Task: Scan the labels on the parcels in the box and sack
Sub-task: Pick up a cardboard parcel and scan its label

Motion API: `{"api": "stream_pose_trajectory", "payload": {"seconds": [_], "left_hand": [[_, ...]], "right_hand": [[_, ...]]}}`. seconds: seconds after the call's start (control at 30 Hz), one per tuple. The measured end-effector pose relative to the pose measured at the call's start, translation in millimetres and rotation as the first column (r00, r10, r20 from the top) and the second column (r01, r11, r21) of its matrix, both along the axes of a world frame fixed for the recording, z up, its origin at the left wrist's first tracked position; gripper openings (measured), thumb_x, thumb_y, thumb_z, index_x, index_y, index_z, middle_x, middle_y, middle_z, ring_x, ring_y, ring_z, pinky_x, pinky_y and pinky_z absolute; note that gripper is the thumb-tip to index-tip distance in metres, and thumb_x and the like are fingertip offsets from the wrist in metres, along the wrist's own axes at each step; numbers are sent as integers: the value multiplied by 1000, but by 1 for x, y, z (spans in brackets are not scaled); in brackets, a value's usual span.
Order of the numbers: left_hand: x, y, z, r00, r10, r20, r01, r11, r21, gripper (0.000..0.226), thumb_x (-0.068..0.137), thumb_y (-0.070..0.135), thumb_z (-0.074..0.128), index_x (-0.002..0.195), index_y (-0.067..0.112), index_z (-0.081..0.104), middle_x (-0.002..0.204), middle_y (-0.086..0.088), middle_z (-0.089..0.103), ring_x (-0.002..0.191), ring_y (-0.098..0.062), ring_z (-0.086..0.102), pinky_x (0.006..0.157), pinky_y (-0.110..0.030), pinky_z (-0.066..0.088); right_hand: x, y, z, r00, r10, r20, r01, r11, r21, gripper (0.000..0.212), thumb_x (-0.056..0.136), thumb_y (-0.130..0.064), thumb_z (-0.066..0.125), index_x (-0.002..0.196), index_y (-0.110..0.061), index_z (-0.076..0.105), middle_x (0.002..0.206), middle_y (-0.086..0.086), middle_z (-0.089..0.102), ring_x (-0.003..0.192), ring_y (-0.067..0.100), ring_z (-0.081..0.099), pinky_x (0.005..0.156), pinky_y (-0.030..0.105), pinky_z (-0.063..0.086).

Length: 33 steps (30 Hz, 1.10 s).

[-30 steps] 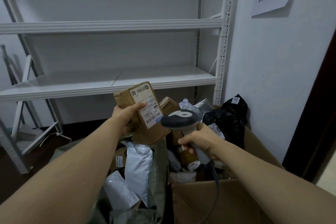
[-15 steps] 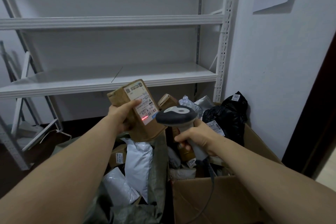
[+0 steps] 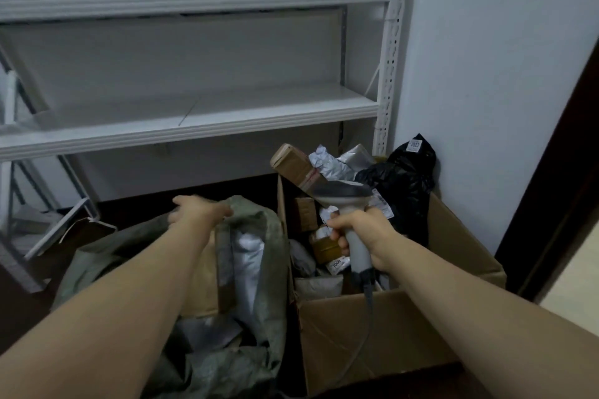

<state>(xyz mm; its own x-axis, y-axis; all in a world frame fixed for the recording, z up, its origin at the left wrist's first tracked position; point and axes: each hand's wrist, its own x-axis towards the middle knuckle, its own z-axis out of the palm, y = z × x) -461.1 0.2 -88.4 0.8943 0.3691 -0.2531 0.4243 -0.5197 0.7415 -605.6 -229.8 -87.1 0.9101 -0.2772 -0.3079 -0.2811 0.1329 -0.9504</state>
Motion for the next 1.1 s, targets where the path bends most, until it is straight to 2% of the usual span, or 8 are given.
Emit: {"api": "stream_pose_trajectory", "payload": {"seconds": [0.1, 0.27, 0.37, 0.57, 0.7, 0.83, 0.97, 1.1], "left_hand": [[-10, -48, -3, 963, -213, 165, 195, 974, 116, 54, 71, 31, 73, 113, 0, 59, 116, -22, 60, 108, -38, 57, 89, -39, 50], [-10, -145, -29, 811, -538, 230, 508, 843, 179, 36, 84, 12, 63, 119, 11, 57, 115, -15, 63, 111, -30, 57, 86, -32, 46], [6, -193, -64, 748, -656, 102, 641, 754, 147, 8, 78, 10, 65, 84, 13, 60, 85, -11, 61, 86, -25, 60, 73, -34, 49], [40, -275, -136, 661, -741, -117, 750, 654, 98, 33, 89, 11, 61, 65, 19, 40, 80, -4, 45, 72, -18, 43, 71, -27, 35], [60, -323, -179, 706, -680, -198, 674, 731, -106, 15, 89, 10, 61, 77, 5, 55, 79, -11, 54, 81, -28, 59, 59, -21, 46], [78, -359, -222, 752, -523, -403, 319, 822, -472, 45, 95, 28, 56, 133, 5, 46, 130, -18, 53, 116, -36, 53, 85, -42, 49], [89, -385, -260, 661, -477, -579, 49, 798, -601, 64, 89, 52, 57, 137, 13, 41, 136, -19, 47, 123, -39, 46, 96, -54, 39], [81, -403, -275, 586, -566, -580, -8, 711, -703, 47, 94, 55, 43, 107, 10, 52, 100, -13, 59, 123, -35, 47, 112, -53, 24]], "right_hand": [[4, -24, -18, 992, -91, -92, 97, 994, 60, 12, 86, -4, 64, 79, 2, 58, 56, 11, 56, 41, 15, 47, 45, 26, 42], [8, -74, -48, 942, -272, -198, 303, 942, 146, 8, 85, -2, 64, 84, 4, 59, 55, 12, 57, 42, 17, 51, 42, 25, 47], [13, -109, -64, 907, -327, -264, 377, 911, 167, 12, 87, -3, 62, 77, 3, 59, 45, 10, 57, 36, 17, 53, 39, 24, 48], [43, -169, -102, 872, -347, -346, 434, 875, 214, 23, 94, -5, 53, 71, -4, 54, 42, 7, 53, 51, 18, 45, 35, 19, 40], [75, -201, -132, 887, -266, -376, 376, 891, 255, 32, 97, -6, 47, 66, -1, 55, 35, 5, 52, 38, 15, 47, 36, 19, 39], [100, -230, -168, 904, -159, -396, 308, 885, 350, 50, 94, -11, 50, 47, 2, 64, 49, 9, 60, 38, 12, 49, 39, 17, 41], [115, -251, -193, 882, -152, -447, 342, 858, 384, 36, 91, -11, 53, 58, 2, 63, 57, 10, 62, 36, 12, 51, 38, 16, 42], [118, -256, -210, 862, -149, -484, 368, 841, 397, 15, 88, -11, 55, 78, -1, 56, 59, 12, 63, 35, 12, 52, 38, 16, 43]]}}
